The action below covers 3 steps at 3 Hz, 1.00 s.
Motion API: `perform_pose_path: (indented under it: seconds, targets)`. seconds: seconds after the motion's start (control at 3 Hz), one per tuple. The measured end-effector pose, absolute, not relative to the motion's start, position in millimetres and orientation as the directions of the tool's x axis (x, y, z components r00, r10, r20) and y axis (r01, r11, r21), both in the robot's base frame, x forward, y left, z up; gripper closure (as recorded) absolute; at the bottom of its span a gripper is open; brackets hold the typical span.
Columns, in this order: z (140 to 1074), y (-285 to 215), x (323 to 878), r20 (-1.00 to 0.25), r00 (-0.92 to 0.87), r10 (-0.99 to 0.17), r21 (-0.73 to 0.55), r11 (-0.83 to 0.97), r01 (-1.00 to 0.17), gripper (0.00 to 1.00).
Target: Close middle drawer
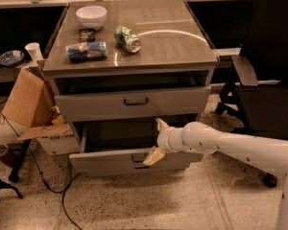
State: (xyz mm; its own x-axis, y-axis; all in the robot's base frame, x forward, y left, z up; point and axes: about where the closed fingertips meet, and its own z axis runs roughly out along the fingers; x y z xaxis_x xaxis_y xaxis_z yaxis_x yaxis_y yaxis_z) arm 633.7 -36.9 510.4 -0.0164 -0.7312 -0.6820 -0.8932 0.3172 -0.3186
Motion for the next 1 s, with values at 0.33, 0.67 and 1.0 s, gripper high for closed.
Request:
perform_pose_path:
  seconds: [0.33,0.67,1.0]
  targets:
    - [508,-42,641,-0.665,-0.047,-0.746,-0.314,0.336,-0.888,0.00]
    - [498,-78,638,-0.675,-0.134,-0.726,-0.279,0.418,-0.865,0.24]
    - [492,-110,628,-0.686,-0.193,-0.702,-0.253,0.479,-0.841,0.48]
